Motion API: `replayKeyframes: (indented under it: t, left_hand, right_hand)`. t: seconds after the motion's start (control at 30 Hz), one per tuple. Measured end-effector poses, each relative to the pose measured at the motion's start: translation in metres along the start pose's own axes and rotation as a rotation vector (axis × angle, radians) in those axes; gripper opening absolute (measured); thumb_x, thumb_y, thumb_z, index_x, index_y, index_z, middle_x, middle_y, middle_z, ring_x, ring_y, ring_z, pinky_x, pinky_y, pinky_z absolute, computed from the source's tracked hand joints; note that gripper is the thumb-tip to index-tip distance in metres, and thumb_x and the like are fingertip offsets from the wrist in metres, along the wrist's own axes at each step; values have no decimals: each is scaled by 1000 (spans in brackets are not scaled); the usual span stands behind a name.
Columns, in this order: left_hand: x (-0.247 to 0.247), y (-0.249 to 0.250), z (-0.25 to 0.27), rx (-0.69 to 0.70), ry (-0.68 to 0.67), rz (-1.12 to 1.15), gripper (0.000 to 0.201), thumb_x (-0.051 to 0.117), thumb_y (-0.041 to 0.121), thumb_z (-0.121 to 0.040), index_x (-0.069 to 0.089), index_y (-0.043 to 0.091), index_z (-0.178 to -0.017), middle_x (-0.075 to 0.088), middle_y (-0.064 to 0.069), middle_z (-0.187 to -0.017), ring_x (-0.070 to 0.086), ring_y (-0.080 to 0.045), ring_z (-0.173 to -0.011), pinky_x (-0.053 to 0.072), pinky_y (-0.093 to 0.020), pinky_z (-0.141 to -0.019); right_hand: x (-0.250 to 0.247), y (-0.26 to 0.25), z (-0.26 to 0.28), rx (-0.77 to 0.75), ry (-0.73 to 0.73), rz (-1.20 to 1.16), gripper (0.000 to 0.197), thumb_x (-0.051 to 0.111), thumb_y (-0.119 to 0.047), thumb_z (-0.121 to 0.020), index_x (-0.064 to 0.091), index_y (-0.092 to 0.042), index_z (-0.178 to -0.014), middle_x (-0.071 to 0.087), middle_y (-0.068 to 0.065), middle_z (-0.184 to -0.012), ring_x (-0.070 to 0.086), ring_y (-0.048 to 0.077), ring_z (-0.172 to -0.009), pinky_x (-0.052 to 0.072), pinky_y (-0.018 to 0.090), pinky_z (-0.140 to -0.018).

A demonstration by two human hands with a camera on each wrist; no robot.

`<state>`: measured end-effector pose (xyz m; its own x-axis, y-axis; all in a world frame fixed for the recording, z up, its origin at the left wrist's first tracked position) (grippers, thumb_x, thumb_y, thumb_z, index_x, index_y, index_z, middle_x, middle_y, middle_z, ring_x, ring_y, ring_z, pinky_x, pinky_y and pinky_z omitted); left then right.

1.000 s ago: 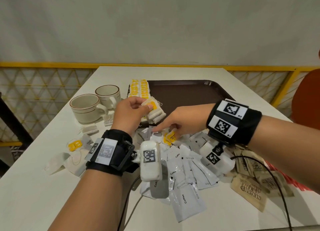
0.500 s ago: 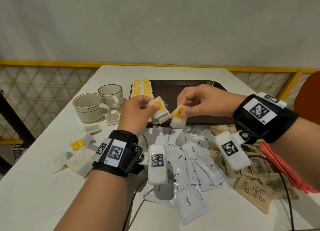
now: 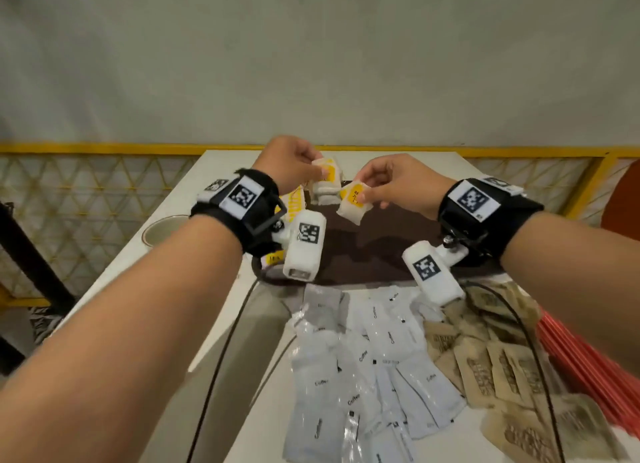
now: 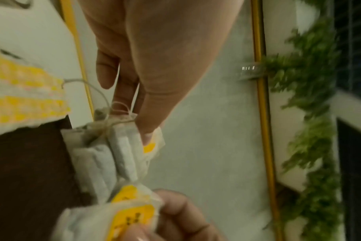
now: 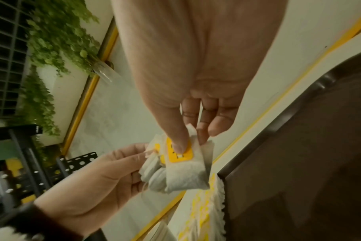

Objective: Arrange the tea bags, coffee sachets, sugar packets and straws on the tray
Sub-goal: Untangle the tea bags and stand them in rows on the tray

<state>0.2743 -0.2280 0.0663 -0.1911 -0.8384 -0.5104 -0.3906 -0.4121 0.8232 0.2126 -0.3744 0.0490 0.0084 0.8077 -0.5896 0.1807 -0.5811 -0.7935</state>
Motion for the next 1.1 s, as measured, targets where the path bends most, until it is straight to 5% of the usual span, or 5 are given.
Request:
replayKeyframes:
  t: [0.2,0.67,0.87,1.0,1.1]
  left_hand:
    - [15,-23,-71,-68,-140,-304,15,78,19,-78,65,16,-84,66,-6,-81,59,-20,-71,50,-32,-69]
    - [50,-80,-159,-89,-245,-527,9,65,6,-83,63,14,-84,69,-7,-81,70,-26,-77,59,-38,-75]
    - [53,-89,-161,-45,-280,-545,16,74,12,-79,68,12,-93,65,-1,-86,65,-20,-77,57,-31,-73]
    - [25,-78,-160,-49,-201,-479,22,76,9,-78,65,12,-98,65,-2,-94,59,-14,-73,50,-20,-58]
    - [14,-73,-151,-72,-224,-582,14,73,11,-81,68,12,-94,62,0,-82,57,-13,-67,48,-20,-56]
  right_hand:
    - [-3,14,-60,-12,-19,136,13,69,1,-82,66,-10,-88,61,5,-76,56,12,-64,51,18,-55]
    - [57,64,-150,14,-247,140,10,65,2,-85,66,-6,-92,61,3,-70,58,27,-70,51,25,-59]
    - [64,71,-153,-28,-225,279,28,74,-3,-76,69,-10,-103,63,1,-93,58,14,-79,45,13,-63]
    - [55,69,-150,-26,-190,246,34,78,-3,-74,67,-12,-105,59,0,-90,57,14,-79,51,30,-73]
    - [51,70,-147,27,-194,141,33,71,7,-76,63,-12,-102,53,0,-80,53,18,-64,54,39,-66]
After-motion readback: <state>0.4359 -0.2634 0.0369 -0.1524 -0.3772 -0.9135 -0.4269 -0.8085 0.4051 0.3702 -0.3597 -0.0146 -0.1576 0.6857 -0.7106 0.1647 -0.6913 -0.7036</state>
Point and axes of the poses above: each hand's wrist, its own z-axis away from the middle knuckle, its own x-axis out of the palm, y = z × x, the point moved 10 cm from there along -z, towards the middle knuckle
